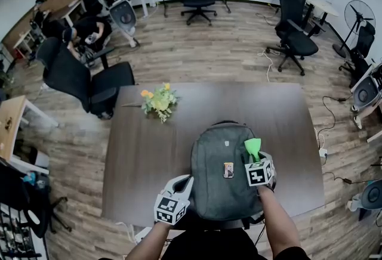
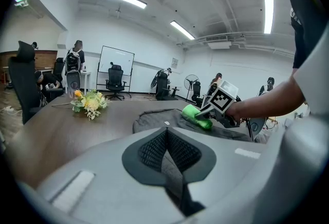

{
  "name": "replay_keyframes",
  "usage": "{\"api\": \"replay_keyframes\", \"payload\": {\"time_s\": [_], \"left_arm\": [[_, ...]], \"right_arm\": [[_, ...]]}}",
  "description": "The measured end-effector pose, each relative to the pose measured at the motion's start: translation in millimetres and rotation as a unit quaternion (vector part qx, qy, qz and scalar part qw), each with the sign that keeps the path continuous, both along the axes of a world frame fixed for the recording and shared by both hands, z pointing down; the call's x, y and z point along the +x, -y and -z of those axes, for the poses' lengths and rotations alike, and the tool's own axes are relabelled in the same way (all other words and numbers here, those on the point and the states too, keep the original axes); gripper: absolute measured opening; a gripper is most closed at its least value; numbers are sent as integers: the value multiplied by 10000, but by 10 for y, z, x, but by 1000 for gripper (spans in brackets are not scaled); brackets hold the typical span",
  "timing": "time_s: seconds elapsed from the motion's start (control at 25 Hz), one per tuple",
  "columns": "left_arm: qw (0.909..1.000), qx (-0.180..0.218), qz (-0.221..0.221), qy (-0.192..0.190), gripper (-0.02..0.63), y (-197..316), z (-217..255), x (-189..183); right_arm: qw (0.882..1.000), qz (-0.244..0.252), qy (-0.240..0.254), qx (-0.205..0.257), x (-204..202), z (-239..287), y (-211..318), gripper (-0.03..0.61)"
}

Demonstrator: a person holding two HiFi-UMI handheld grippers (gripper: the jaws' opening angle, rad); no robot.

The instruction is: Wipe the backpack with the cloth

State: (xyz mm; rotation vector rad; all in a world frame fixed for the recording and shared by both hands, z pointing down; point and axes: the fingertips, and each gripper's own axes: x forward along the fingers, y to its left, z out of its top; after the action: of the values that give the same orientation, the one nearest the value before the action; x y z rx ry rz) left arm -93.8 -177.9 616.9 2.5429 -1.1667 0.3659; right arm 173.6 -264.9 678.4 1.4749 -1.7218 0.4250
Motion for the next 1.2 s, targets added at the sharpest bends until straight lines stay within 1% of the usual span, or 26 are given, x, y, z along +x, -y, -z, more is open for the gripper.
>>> {"api": "replay_keyframes", "payload": {"time_s": [0.08, 0.16, 0.28, 0.48, 0.64, 0.76, 1.0, 1.2], "left_arm": [[10000, -3, 1, 10, 20, -20, -7, -3], [10000, -13, 21, 19, 20, -34, -17, -17], [10000, 2, 68, -12, 20, -59, -2, -36], [9999, 9, 108, -23, 20, -114, -12, -103], [9999, 35, 139, -22, 20, -155, 5, -162], [9999, 41, 142, -13, 20, -183, 14, -227], [9996, 33, 268, 56, 20, -226, 17, -407], [9997, 67, 231, 105, 20, -276, 4, -371]], "right_arm": [[10000, 36, 57, 66, -58, 75, -13, 100], [9996, 111, 236, 148, -194, 171, -28, 100], [9977, 255, 572, 246, -462, 302, -84, 99], [9942, 583, 808, 406, -915, 392, -164, 99], [9885, 758, 1215, 479, -1287, 435, -239, 100], [9829, 969, 1496, 454, -1596, 388, -313, 99], [9733, 1281, 1901, 103, -2096, 267, -535, 100], [9696, 1319, 2057, -142, -2297, 180, -662, 99]]}}
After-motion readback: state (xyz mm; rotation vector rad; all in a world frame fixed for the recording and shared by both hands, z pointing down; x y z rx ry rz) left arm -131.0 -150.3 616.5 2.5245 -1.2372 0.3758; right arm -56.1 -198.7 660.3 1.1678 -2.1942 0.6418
